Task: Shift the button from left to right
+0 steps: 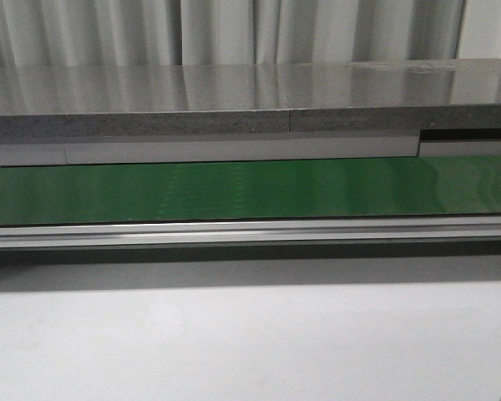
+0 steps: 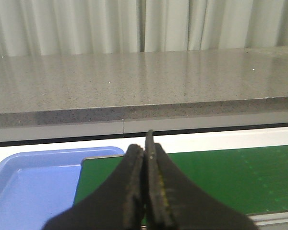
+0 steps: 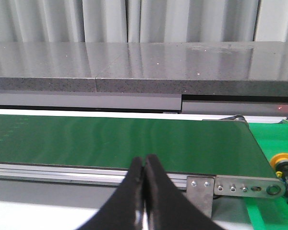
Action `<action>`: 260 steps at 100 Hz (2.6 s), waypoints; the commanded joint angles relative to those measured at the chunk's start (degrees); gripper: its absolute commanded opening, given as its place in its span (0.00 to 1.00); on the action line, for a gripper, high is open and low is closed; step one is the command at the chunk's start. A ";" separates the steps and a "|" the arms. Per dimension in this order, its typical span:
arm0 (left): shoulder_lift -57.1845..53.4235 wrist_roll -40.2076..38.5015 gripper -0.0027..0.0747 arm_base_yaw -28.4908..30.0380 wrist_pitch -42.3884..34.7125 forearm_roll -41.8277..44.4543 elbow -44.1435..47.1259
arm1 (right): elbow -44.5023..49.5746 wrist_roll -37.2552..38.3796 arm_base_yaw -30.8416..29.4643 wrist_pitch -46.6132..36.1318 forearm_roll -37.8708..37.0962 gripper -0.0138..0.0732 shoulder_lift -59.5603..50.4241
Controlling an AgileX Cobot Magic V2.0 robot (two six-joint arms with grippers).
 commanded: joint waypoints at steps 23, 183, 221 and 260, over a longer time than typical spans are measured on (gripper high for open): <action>0.42 -0.29 0.01 -0.43 -4.23 -0.53 -1.62 | -0.93 0.01 -0.28 -4.93 -0.35 0.08 -0.83; -18.24 -28.28 0.01 -0.32 -10.76 24.90 20.08 | -0.93 0.01 -0.28 -4.93 -0.35 0.08 -0.83; -18.24 -28.28 0.01 -0.32 -10.76 24.90 20.08 | -0.93 0.01 -0.28 -4.93 -0.35 0.08 -0.83; -18.24 -28.28 0.01 -0.32 -10.76 24.90 20.08 | -0.93 0.01 -0.28 -4.93 -0.35 0.08 -0.83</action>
